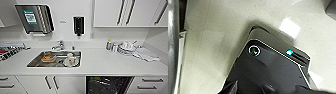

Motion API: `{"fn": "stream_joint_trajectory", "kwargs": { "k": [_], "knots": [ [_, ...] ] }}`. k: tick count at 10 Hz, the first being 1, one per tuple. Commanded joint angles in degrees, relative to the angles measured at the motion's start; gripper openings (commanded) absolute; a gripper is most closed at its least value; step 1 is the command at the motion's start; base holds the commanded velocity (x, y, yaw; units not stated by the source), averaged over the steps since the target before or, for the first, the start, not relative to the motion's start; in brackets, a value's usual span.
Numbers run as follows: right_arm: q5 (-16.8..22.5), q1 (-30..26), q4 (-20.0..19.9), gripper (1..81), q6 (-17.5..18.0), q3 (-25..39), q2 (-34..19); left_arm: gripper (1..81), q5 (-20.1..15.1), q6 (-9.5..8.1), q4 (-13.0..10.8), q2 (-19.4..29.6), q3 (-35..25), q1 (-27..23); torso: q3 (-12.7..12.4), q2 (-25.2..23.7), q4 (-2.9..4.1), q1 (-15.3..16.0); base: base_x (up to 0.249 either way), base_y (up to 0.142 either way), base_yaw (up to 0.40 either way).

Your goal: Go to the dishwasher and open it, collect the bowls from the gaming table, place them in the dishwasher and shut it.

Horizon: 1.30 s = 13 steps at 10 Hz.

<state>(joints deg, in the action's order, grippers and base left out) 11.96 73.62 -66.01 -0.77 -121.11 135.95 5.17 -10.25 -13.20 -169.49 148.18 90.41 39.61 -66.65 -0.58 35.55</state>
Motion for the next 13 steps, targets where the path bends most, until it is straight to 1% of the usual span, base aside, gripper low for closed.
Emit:
{"fn": "stream_joint_trajectory", "kwargs": {
  "k": [1,3,4,5,6,8,9,11,12,13],
  "knots": [
    [4.65,-4.83,-4.90,81.1,0.15,-0.69,-1.54,81.1,-3.41,0.32,0.46,0.38,-0.34,-0.53,0.02,-5.40,0.00,3.50,0.000,0.000,0.000],
    [4.65,-8.07,-8.08,81.1,0.33,-0.69,-0.56,81.1,-3.41,0.32,0.46,0.46,-0.34,-0.53,0.00,-9.53,0.00,6.08,0.000,0.000,0.000],
    [4.39,-9.92,-9.75,81.1,0.42,0.36,-0.83,81.1,-3.59,0.32,0.37,0.46,-0.34,-0.53,-0.02,-5.92,0.00,3.72,0.000,0.000,0.000],
    [2.91,-11.86,-10.80,81.1,0.42,0.36,-0.65,81.1,-3.76,0.32,0.37,0.63,-0.34,-0.45,-0.02,-7.84,0.00,4.92,0.000,0.000,0.000],
    [1.66,-14.67,-11.42,81.1,0.42,0.62,-0.74,81.1,-3.85,0.32,0.37,0.90,-0.34,-0.53,-0.05,-8.67,0.00,5.47,0.000,0.000,0.000],
    [1.40,-19.77,-13.09,81.1,0.42,2.03,-1.09,81.1,-4.03,0.32,0.37,1.16,-0.43,-0.53,-0.05,-9.33,0.00,5.92,0.000,0.000,0.000],
    [1.58,-22.57,-13.53,81.1,0.42,4.67,-2.23,81.1,-4.11,0.32,0.37,1.16,-0.43,-0.53,-0.05,-9.20,-0.02,5.86,0.000,0.000,0.000],
    [1.40,-26.80,-13.97,81.1,0.33,11.41,-6.26,81.1,-4.11,0.32,0.28,0.99,-0.43,-0.45,-0.05,-9.22,-0.04,5.88,0.000,0.000,0.000],
    [1.23,-28.29,-13.97,81.1,0.24,15.79,-9.15,81.1,-4.11,0.32,-0.24,0.99,-0.34,-0.53,-0.05,-9.22,-0.04,5.88,0.000,0.000,0.000],
    [1.22,-28.57,-13.71,81.1,-0.55,19.66,-11.10,81.1,-4.11,0.41,-0.33,0.99,-0.34,-0.45,-0.05,-9.22,-0.04,5.88,0.000,0.000,0.000]
  ]
}}
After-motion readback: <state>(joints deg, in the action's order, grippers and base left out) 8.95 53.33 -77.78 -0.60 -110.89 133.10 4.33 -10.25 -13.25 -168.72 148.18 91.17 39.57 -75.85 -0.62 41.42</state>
